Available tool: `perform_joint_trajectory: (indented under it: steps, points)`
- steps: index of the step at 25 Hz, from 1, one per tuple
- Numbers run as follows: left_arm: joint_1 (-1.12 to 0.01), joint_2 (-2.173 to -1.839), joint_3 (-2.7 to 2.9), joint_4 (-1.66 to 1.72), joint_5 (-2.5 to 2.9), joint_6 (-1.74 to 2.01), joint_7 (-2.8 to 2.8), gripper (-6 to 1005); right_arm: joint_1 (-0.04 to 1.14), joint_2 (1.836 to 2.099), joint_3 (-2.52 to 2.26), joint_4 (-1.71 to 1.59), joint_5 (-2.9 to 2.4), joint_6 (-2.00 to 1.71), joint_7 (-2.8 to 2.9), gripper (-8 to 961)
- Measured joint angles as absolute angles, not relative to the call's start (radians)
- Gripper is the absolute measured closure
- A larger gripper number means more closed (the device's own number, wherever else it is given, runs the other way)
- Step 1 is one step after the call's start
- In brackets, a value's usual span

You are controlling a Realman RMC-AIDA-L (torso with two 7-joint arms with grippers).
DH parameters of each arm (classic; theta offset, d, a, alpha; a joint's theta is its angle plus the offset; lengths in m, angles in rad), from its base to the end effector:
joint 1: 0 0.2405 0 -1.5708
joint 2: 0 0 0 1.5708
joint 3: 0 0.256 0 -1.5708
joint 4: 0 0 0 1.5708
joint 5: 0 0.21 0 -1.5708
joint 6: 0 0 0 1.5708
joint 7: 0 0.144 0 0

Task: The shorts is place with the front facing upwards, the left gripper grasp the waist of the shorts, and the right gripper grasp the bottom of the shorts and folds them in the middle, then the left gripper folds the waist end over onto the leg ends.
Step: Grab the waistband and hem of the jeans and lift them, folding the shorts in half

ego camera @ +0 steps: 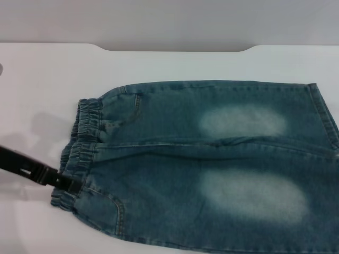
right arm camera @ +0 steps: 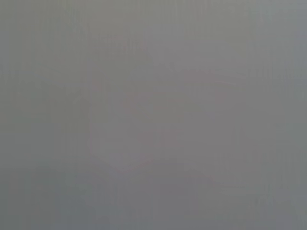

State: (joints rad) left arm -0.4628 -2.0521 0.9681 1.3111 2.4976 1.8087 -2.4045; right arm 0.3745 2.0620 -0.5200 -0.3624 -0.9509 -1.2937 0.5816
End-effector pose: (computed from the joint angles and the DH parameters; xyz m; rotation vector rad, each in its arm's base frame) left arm -0.2560 0.3111 0.0607 -2.5604 -1.3875 0.2625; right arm 0.3503 0.3302 0.0990 -1.4695 0.4049 0.8426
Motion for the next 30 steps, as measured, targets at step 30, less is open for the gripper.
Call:
perform_joint_trajectory:
  steps: [30]
  points:
    - [-0.496,-2.055,0.987,1.184,2.577,1.746,-2.383,317,0.377,2.063,-0.52,-0.362,-0.951,-1.301,0.589,395]
